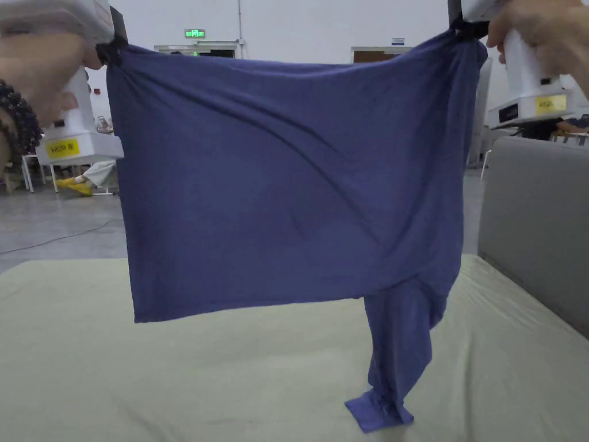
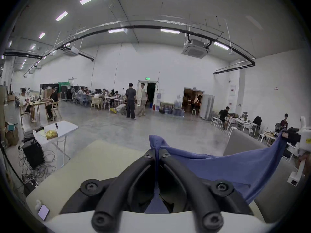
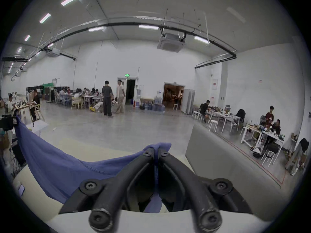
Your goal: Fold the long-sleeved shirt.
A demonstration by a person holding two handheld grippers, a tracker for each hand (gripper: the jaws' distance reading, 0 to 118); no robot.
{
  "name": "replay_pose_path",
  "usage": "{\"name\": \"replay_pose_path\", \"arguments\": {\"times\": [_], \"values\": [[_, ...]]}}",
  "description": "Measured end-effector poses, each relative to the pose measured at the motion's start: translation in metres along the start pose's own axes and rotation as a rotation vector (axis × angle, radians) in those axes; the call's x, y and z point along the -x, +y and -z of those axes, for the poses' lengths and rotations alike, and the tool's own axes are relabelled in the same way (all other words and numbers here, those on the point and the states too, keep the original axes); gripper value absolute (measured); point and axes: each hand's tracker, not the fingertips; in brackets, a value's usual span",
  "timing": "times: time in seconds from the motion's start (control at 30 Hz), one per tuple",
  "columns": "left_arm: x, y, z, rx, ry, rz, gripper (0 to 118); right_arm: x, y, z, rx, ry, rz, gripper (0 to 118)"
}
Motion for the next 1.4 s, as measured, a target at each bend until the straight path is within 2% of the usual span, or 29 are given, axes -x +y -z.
{"name": "replay_pose_path", "arguments": {"times": [0.1,0.2,0.27,0.4,0.43,0.73,1.0,1.23,1.3,1.4], "values": [[0.004,-0.045,0.015,0.051,0.005,-0.004,0,0.004,-0.045,0.014,0.052,0.019,-0.004,0],[0.013,-0.082,0.031,0.129,0.002,0.007,0,0.008,-0.095,0.026,0.112,0.052,0.065,0],[0.019,-0.111,0.035,0.163,-0.003,0.002,0,0.01,-0.122,0.032,0.146,0.084,0.072,0],[0.035,-0.152,0.034,0.225,-0.021,0.002,0,0.012,-0.16,0.035,0.188,0.079,0.072,0],[0.032,-0.16,0.017,0.218,-0.012,0.006,0,0.01,-0.167,0.032,0.195,0.096,0.076,0],[0.061,-0.224,-0.077,0.242,-0.072,0.029,0,0.01,-0.225,-0.05,0.212,0.145,-0.042,0],[0.076,-0.324,-0.177,0.333,-0.111,0.092,0,0.011,-0.331,-0.154,0.284,0.234,-0.109,0],[0.085,-0.439,-0.259,0.576,-0.157,0.178,0,0.012,-0.472,-0.245,0.543,0.354,-0.165,0],[0.086,-0.472,-0.278,0.671,-0.169,0.2,0,0.016,-0.511,-0.263,0.648,0.383,-0.196,0],[0.088,-0.515,-0.295,0.817,-0.147,0.191,0,0.022,-0.56,-0.277,0.804,0.447,-0.283,0]]}}
